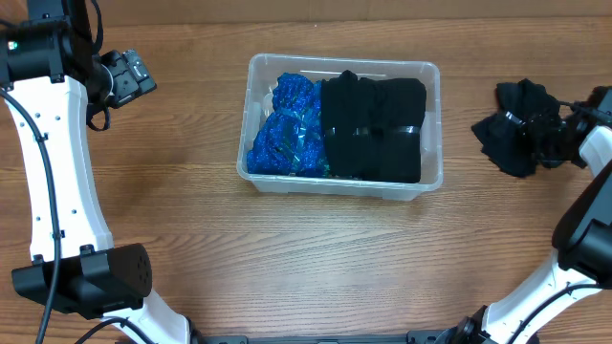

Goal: Pack container
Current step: 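Grasp the last black item with the right gripper and place it in the bin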

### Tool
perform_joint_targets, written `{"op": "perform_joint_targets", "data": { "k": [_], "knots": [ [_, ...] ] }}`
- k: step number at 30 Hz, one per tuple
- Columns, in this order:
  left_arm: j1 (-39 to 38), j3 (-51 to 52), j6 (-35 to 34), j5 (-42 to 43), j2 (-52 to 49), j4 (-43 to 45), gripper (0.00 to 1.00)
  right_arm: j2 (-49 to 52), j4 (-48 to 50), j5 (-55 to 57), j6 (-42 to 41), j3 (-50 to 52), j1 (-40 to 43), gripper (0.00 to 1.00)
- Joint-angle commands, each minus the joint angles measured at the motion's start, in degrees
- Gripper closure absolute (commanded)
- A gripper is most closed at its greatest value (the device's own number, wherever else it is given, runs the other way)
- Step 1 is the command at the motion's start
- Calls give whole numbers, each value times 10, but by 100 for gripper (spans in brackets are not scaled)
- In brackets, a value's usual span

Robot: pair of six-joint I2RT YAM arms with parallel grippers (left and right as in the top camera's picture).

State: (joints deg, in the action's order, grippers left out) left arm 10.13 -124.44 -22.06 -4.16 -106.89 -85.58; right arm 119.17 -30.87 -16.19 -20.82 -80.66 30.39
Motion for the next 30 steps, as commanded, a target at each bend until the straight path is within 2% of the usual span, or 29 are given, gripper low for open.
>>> {"op": "perform_joint_targets", "data": {
  "k": [1, 5, 9, 12, 15, 18, 21, 25, 26, 27, 28, 29, 30],
  "knots": [
    [0, -4, 9, -5, 1, 1, 0, -4, -16, -26, 0, -5, -13, 95],
    [0, -4, 9, -5, 1, 1, 0, -80, -65, -35, 6, -5, -20, 96],
    [0, -4, 9, -5, 1, 1, 0, -224, -110, -123, 16, -5, -55, 96],
    [0, -4, 9, -5, 1, 1, 0, -350, -133, -208, 12, -5, -118, 96],
    [0, -4, 9, -5, 1, 1, 0, -429, -118, -225, -19, -5, -226, 96],
    [0, -4, 9, -5, 1, 1, 0, -433, -75, -211, -26, -4, -354, 96],
    [0, -4, 9, -5, 1, 1, 0, -371, -35, -103, -54, -4, -473, 96],
    [0, -4, 9, -5, 1, 1, 0, -267, -13, -43, -53, -4, -525, 96],
    [0, -4, 9, -5, 1, 1, 0, -235, -24, -21, -46, -4, -528, 92],
    [0, -4, 9, -5, 1, 1, 0, -213, -36, -7, -34, -4, -528, 80],
    [0, -4, 9, -5, 1, 1, 0, -183, -66, 15, -12, -4, -528, 47],
    [0, -4, 9, -5, 1, 1, 0, -166, -97, 33, -1, -4, -526, 38],
    [0, -4, 9, -5, 1, 1, 0, -159, -127, 33, 1, -4, -523, 25]
  ]
}}
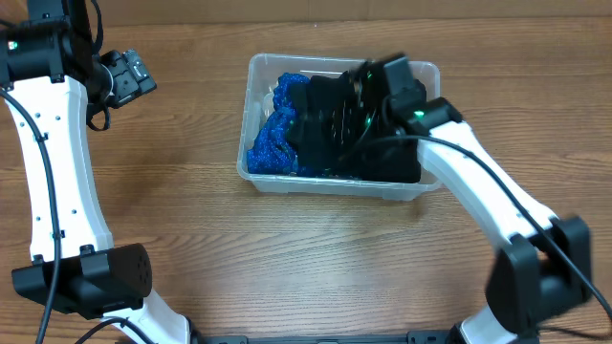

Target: Pack container

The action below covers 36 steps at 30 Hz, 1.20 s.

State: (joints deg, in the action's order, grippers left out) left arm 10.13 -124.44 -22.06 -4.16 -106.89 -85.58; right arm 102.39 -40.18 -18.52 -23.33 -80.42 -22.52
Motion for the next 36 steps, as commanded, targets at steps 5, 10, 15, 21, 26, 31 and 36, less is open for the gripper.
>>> {"op": "perform_joint_targets", "data": {
  "k": [5, 10, 15, 21, 26, 31, 36],
  "knots": [
    [0, -4, 9, -5, 1, 1, 0, -87, -117, 65, 41, -45, 5, 0],
    [0, -4, 9, -5, 1, 1, 0, -249, -209, 69, 41, -64, 5, 0],
    [0, -4, 9, -5, 1, 1, 0, -345, -269, 87, 39, -63, 7, 0],
    [0, -4, 9, -5, 1, 1, 0, -443, -263, 264, 76, -61, 43, 0],
    [0, -4, 9, -5, 1, 1, 0, -545, -182, 275, 193, -6, 49, 0],
    [0, -4, 9, -5, 1, 1, 0, -727, -48, 227, 186, 275, 101, 0],
    [0, -4, 9, -5, 1, 1, 0, -889, 13, 181, 184, 523, 114, 0]
  ]
}}
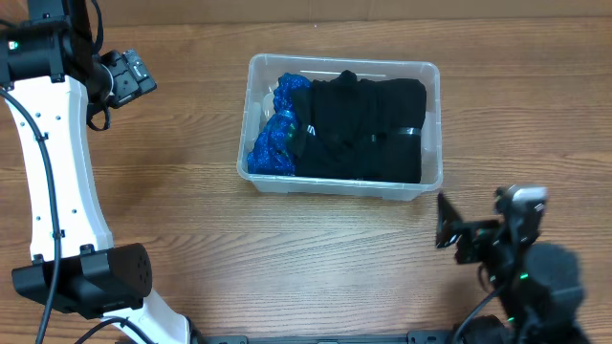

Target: Pack container

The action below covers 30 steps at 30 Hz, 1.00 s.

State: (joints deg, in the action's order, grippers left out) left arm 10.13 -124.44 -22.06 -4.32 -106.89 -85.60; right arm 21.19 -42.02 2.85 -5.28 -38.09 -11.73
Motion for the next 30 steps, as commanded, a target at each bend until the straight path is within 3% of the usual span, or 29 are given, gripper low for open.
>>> {"op": "perform_joint_targets", "data": {
  "k": [1, 6, 12, 30],
  "knots": [
    [0, -4, 9, -4, 1, 1, 0, -99, 46, -32, -6, 129, 5, 0],
    [0, -4, 9, -4, 1, 1, 0, -210, 80, -32, -42, 254, 6, 0],
    [0, -4, 9, -4, 1, 1, 0, -210, 79, -32, -42, 291, 9, 0],
    [0, -4, 9, -4, -3, 2, 0, -209, 77, -34, -42, 293, 7, 0]
  ]
}}
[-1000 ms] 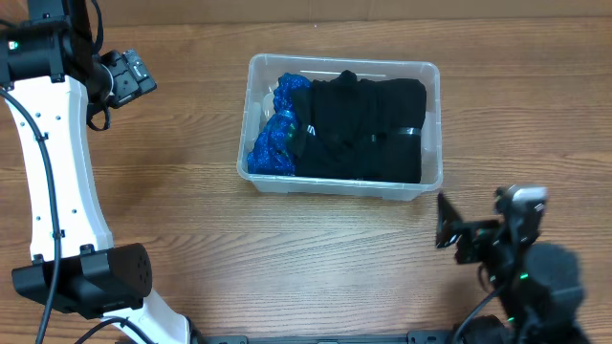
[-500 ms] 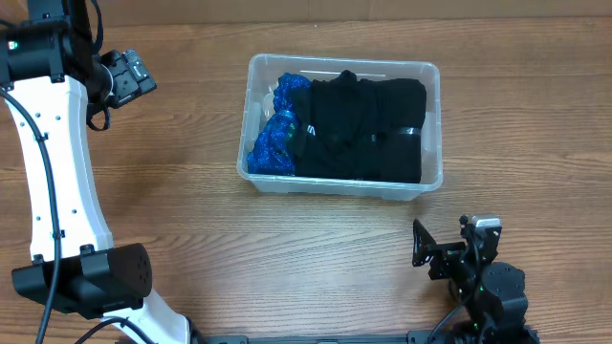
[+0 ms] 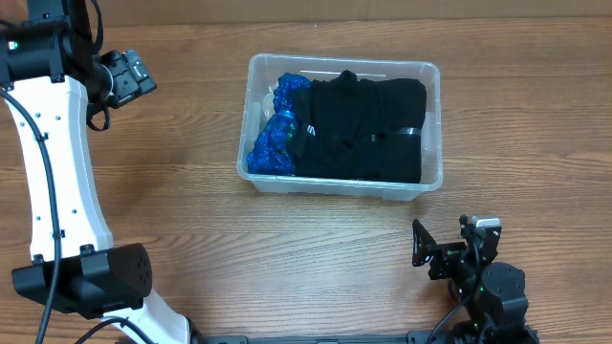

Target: Pack container

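The clear plastic container stands at the middle of the table. Black garments fill its middle and right. Blue garments are bunched against its left wall. My right gripper is pulled back low at the table's front edge, right of centre. It is well clear of the container, its fingers look apart, and nothing is in them. My left gripper hangs at the far left, away from the container, also holding nothing. Its jaws are too small to read.
The left arm's white links run down the left side of the table to its base. Bare wooden tabletop surrounds the container on all sides.
My right arm has drawn further back and down toward the table's front edge. The container's contents and the left arm are unchanged.
First my right gripper held a black garment at the table's right edge. Then it was over the container with that garment. By a second ago the garment lay in the container over part of the blue ones, and the empty gripper was back near the front edge.
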### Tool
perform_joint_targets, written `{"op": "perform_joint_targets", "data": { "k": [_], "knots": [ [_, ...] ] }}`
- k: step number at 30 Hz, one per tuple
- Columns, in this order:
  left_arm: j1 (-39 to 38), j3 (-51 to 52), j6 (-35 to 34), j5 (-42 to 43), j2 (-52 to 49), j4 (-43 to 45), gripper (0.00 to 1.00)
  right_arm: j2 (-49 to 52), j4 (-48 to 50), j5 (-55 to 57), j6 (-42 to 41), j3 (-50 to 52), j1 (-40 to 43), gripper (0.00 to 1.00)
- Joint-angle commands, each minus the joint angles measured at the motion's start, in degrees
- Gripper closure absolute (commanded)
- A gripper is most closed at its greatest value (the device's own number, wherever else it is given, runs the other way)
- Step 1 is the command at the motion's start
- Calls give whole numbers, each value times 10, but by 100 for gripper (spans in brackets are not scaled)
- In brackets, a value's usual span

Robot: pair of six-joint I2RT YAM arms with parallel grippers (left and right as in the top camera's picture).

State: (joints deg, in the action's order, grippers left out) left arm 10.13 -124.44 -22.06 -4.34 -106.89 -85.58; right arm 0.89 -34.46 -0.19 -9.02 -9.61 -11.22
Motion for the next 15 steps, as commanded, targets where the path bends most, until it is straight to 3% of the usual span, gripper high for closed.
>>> {"op": "perform_joint_targets", "data": {
  "k": [1, 4, 8, 10, 14, 15],
  "knots": [
    [0, -4, 9, -4, 6, 1, 0, -6, 2, -4, -4, 8, 2, 0],
    [-40, 7, 9, -4, 70, 5, 0, -6, 2, -4, -4, 8, 2, 0],
    [-148, 118, 9, -23, 209, 18, 0, -6, 2, -4, -4, 8, 2, 0],
    [-165, 205, 6, -77, 291, 78, 0, -6, 2, -4, -4, 8, 2, 0],
    [-152, 407, 5, -62, 447, 241, 0, -6, 2, -4, -4, 8, 2, 0],
    [-144, 505, 9, -59, 511, 307, 0, -6, 2, -4, -4, 8, 2, 0]
  ]
}}
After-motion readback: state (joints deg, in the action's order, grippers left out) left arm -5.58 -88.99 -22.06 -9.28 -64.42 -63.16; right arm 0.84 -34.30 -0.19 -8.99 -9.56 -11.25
